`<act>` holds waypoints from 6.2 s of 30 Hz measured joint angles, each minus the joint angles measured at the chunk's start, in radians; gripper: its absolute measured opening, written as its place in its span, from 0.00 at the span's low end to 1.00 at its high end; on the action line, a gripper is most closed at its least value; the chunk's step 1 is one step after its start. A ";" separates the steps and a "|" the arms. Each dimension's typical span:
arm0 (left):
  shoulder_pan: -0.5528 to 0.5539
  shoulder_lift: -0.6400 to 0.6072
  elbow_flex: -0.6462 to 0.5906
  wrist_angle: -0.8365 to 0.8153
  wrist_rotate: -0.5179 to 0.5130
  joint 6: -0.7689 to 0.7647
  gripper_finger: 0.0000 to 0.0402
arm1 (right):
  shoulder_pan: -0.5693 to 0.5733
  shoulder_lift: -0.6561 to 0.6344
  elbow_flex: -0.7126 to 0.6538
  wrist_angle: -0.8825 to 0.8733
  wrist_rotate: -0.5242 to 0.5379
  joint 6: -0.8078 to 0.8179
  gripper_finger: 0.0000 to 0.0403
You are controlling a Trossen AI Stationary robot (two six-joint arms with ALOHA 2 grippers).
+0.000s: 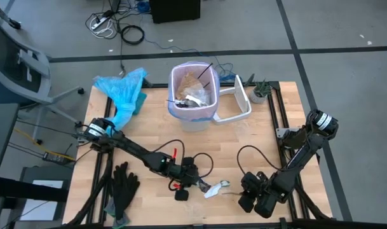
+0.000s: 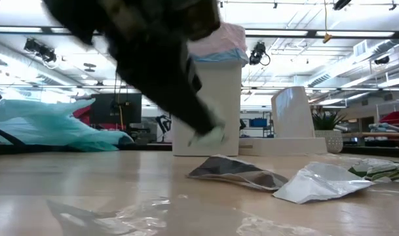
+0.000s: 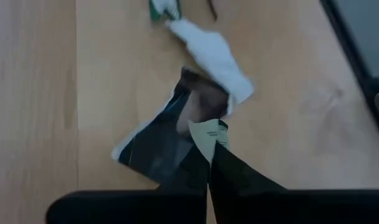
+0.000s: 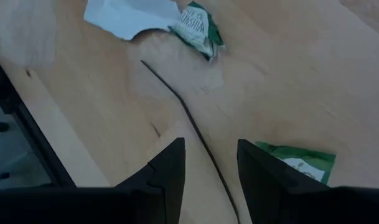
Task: Place trash/remove bag and relplace
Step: Put the light green plastic material into the trash bin, then put the black paper into the trash bin
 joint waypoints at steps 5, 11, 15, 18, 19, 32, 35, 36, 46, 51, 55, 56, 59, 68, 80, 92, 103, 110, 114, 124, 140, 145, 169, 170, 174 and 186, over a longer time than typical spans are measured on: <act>0.007 -0.009 0.203 -0.250 0.002 0.027 0.01 | 0.017 0.000 0.000 0.000 0.000 -0.009 0.33; 0.061 -0.055 0.416 -0.425 0.034 0.170 0.01 | 0.052 0.000 0.000 -0.001 0.001 0.005 0.33; 0.134 -0.129 0.487 -0.494 0.034 0.269 0.00 | 0.074 0.000 0.000 -0.004 0.001 0.040 0.33; 0.200 -0.202 0.502 -0.509 0.031 0.315 0.01 | 0.084 0.000 0.000 -0.004 0.001 0.046 0.33; 0.224 -0.226 0.502 -0.509 0.029 0.323 0.01 | 0.084 0.000 0.000 -0.003 0.001 0.046 0.33; 0.512 -0.382 0.503 -0.480 -0.290 0.425 0.04 | 0.062 0.000 0.000 -0.023 0.041 0.106 0.33; 0.565 -0.381 0.502 -0.521 -0.265 0.424 0.10 | 0.050 0.000 0.000 -0.024 0.064 0.127 0.33; 0.577 -0.378 0.502 -0.530 -0.260 0.424 0.13 | 0.047 0.000 0.000 -0.024 0.066 0.135 0.33; 0.611 -0.373 0.501 -0.565 -0.237 0.446 0.34 | 0.007 0.000 0.000 -0.024 0.069 0.174 0.33; 0.540 -0.367 0.500 -0.575 -0.071 0.539 0.34 | -0.012 0.000 0.000 -0.024 0.069 0.179 0.33; 0.482 -0.364 0.460 -0.583 -0.016 0.617 0.34 | -0.024 0.000 0.000 -0.024 0.069 0.177 0.33; 0.468 -0.364 0.449 -0.580 -0.013 0.632 0.34 | -0.025 0.000 0.000 -0.025 0.071 0.177 0.33; 0.427 -0.364 0.422 -0.578 -0.001 0.630 0.34 | -0.026 0.000 0.000 -0.025 0.089 0.170 0.33; 0.344 -0.357 0.348 -0.523 -0.003 0.458 0.34 | -0.026 0.000 0.000 -0.025 0.094 0.123 0.33; 0.174 -0.210 0.226 -0.486 -0.018 0.479 0.34 | -0.012 0.000 0.000 -0.014 0.071 0.089 0.33; 0.116 0.028 0.227 -0.415 -0.021 0.391 0.34 | 0.010 0.000 0.000 0.003 0.070 0.089 0.33; 0.118 0.079 0.228 -0.344 0.058 0.394 0.34 | 0.014 0.000 0.000 0.003 0.067 0.088 0.33; 0.157 0.086 0.229 -0.318 0.134 0.395 0.34 | 0.017 0.000 0.000 0.003 0.064 0.088 0.33; 0.171 0.110 0.229 -0.323 0.197 0.392 0.34 | 0.018 0.000 0.000 0.002 0.064 0.088 0.33; 0.164 0.129 0.229 -0.335 0.237 0.390 0.34 | 0.025 0.000 0.000 0.002 0.065 0.088 0.33; 0.175 0.151 0.229 -0.321 0.177 0.389 0.34 | 0.025 0.000 0.000 0.002 0.065 0.090 0.33; 0.174 0.151 0.229 -0.321 0.175 0.341 0.34 | 0.025 0.000 0.000 0.009 0.065 0.090 0.33; 0.123 0.158 0.230 -0.319 0.379 0.217 0.01 | 0.025 0.000 0.000 0.002 0.065 0.080 0.33; 0.122 0.158 0.232 -0.323 0.379 0.212 0.01 | 0.025 0.000 0.000 0.001 0.065 0.080 0.33; 0.120 0.158 0.279 -0.365 0.377 0.206 0.01 | 0.025 0.000 0.000 0.000 0.065 0.080 0.33; 0.183 0.158 0.687 -0.797 0.157 0.421 0.00 | 0.022 0.000 0.000 0.002 0.065 0.091 0.33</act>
